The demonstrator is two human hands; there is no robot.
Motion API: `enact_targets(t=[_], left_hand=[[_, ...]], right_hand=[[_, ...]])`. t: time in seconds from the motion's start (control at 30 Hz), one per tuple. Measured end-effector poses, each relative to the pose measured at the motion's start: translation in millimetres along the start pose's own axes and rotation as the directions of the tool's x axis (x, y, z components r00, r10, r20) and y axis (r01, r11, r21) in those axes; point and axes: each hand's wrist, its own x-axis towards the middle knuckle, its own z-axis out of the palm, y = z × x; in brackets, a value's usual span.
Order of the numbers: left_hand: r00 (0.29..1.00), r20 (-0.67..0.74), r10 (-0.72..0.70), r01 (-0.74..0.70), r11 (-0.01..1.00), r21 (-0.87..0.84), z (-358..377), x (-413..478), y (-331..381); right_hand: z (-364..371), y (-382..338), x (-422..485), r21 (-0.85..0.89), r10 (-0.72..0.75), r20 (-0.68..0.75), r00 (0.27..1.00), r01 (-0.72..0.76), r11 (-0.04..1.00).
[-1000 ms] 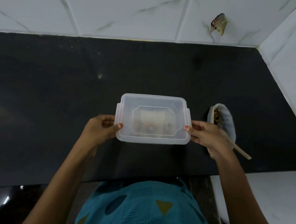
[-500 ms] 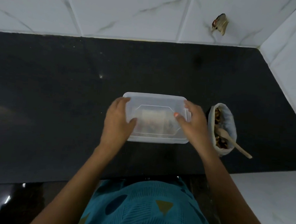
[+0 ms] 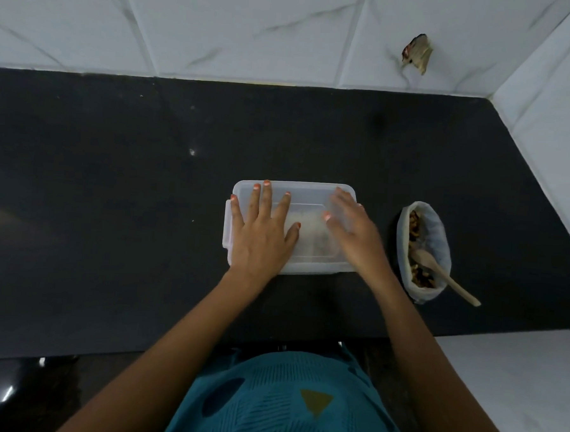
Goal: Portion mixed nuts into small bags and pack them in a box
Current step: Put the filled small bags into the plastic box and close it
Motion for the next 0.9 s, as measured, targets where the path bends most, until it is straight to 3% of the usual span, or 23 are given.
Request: enact_targets(t=[0.07,0.13,0.27,0.37,0.53,0.63,0.77,0.9], left_hand=[[1.000,-0.001,0.024,-0.024,1.000,-0.009,0,3,7],[0.999,-0.007,0.041,-0.041,0.998,-0.054,2,7,16],[0.996,0.041,0.080,-0.078,0.996,-0.039,13,9,27],[0.995,0.047,0.082,-0.083,0.997,0.006,16,9,27],[0.994,0.057,0.095,-0.096,0.995,0.019,17,10,27],[0.994,0.048,0.094,-0.095,0.995,0.021,18,9,27],[0.995,0.037,0.089,-0.090,0.996,0.011,19,8,28],[0.996,0.038,0.084,-0.085,0.996,0.020,18,9,27]], right_hand=[[-8,2,-2,0.423,0.168,-0.216,0.962,-0.062,0.904],[-12,8,0,0.571,0.374,-0.267,0.888,-0.167,0.804],[-17,22,7,0.586,0.577,0.155,0.802,-0.544,0.600],[-21,26,6,0.534,0.584,0.336,0.739,-0.661,0.528],[-33,30,11,0.592,0.621,0.199,0.759,-0.598,0.541],[-34,27,10,0.519,0.573,0.100,0.814,-0.534,0.668],[-23,15,1,0.370,0.432,0.080,0.899,-0.429,0.824],[-15,11,0,0.281,0.400,-0.051,0.915,-0.371,0.885]])
